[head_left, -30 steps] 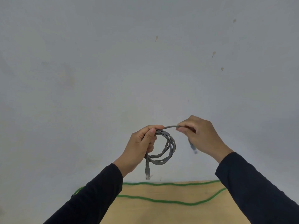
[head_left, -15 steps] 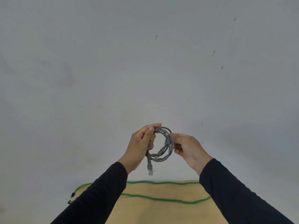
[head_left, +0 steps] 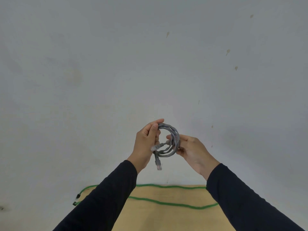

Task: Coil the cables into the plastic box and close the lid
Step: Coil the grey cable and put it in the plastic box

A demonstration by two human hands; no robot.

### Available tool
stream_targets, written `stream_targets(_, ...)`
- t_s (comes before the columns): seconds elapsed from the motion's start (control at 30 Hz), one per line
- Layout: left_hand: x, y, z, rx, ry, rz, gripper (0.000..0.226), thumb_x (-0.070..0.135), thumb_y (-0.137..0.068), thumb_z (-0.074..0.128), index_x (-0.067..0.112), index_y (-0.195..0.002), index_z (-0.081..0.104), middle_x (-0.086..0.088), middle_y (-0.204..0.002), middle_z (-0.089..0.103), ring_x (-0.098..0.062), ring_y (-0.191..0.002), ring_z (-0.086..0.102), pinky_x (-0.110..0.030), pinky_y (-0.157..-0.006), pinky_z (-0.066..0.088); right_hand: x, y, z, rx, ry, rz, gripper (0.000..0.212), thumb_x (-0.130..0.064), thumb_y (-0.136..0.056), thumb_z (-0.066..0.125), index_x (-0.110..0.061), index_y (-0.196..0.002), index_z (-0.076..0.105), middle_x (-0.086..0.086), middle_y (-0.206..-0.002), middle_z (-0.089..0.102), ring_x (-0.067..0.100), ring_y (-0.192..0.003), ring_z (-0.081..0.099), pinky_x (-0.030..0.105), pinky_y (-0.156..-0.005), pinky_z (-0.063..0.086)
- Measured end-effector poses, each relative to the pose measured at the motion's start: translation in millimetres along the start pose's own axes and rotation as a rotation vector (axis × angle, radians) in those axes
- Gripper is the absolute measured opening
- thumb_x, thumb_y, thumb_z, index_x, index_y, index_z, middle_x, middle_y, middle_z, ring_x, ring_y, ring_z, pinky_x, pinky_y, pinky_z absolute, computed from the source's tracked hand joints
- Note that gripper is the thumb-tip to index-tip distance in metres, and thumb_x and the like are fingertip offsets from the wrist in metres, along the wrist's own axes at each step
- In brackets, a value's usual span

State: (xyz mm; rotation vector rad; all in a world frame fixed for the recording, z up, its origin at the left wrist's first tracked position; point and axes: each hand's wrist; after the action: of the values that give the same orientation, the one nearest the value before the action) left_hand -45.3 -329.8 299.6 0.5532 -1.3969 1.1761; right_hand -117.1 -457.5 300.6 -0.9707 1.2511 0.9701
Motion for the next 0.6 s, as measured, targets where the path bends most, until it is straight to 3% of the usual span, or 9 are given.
stream_targets(0.07,0,-3,-1,0.023,0.006,0.023,0.026,0.023,-0.098,0.043,0.028,-0.098,0.068,0.004,-0.062,0.035,-0.006,-0.053,0.035,-0.018,-0.052,0.034,3,2,5,0.035,0.020,-0.127,0.032,-0.006,-0.094,0.043,-0.020,-0.094,0.072,-0.007,-0.073,0.072,0.015,-0.074,0.049,0.025,-0.067,0.037)
stream_targets(0.13,1,-5,-1,0.031,0.016,0.033,0.026,0.024,-0.098,0.042,0.029,-0.098,0.068,0.005,-0.063,0.037,-0.005,-0.053,0.036,-0.018,-0.054,0.035,6,6,9,0.109,0.070,-0.263,0.035,-0.014,-0.098,0.038,-0.034,-0.117,0.058,-0.010,-0.070,0.066,0.012,-0.069,0.045,0.019,-0.063,0.039)
stream_targets(0.23,0,-5,-1,0.023,0.052,0.017,0.026,0.023,-0.099,0.041,0.026,-0.101,0.067,0.004,-0.065,0.037,-0.004,-0.050,0.035,-0.015,-0.050,0.035,10,10,13,0.118,0.308,-0.445,0.045,-0.022,-0.096,0.044,-0.057,-0.125,0.037,-0.006,-0.088,0.068,0.009,-0.081,0.059,0.011,-0.075,0.044)
stream_targets(0.33,-5,-1,-4,-0.053,0.141,-0.078,0.027,0.023,-0.099,0.040,0.024,-0.108,0.065,0.003,-0.067,0.039,-0.005,-0.046,0.033,-0.015,-0.045,0.034,19,10,14,0.186,0.530,-0.516,0.042,-0.019,-0.094,0.048,-0.051,-0.121,0.048,0.005,-0.097,0.069,0.020,-0.092,0.062,0.018,-0.075,0.045)
stream_targets(0.5,-18,14,-10,-0.119,0.153,-0.231,0.027,0.024,-0.099,0.040,0.025,-0.116,0.062,0.004,-0.075,0.054,-0.009,-0.059,0.045,-0.018,-0.056,0.043,32,21,16,0.272,0.429,-0.417,0.037,-0.015,-0.095,0.047,-0.032,-0.127,0.053,-0.009,-0.085,0.066,-0.006,-0.076,0.057,0.000,-0.067,0.039)
stream_targets(0.6,-40,30,-14,-0.051,-0.007,-0.280,0.029,0.023,-0.098,0.044,0.021,-0.121,0.061,0.000,-0.081,0.059,-0.011,-0.061,0.051,-0.020,-0.063,0.048,51,33,20,0.330,0.447,-0.331,0.031,-0.016,-0.095,0.046,-0.030,-0.119,0.061,0.000,-0.079,0.066,0.006,-0.064,0.052,0.004,-0.060,0.040)
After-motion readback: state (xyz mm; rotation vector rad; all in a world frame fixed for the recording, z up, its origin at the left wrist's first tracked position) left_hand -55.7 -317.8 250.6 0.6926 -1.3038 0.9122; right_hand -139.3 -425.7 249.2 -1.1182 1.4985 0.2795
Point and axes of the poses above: each hand's wrist, its own y-axis away from the middle knuckle, its own z-axis out of the palm, x = y × z
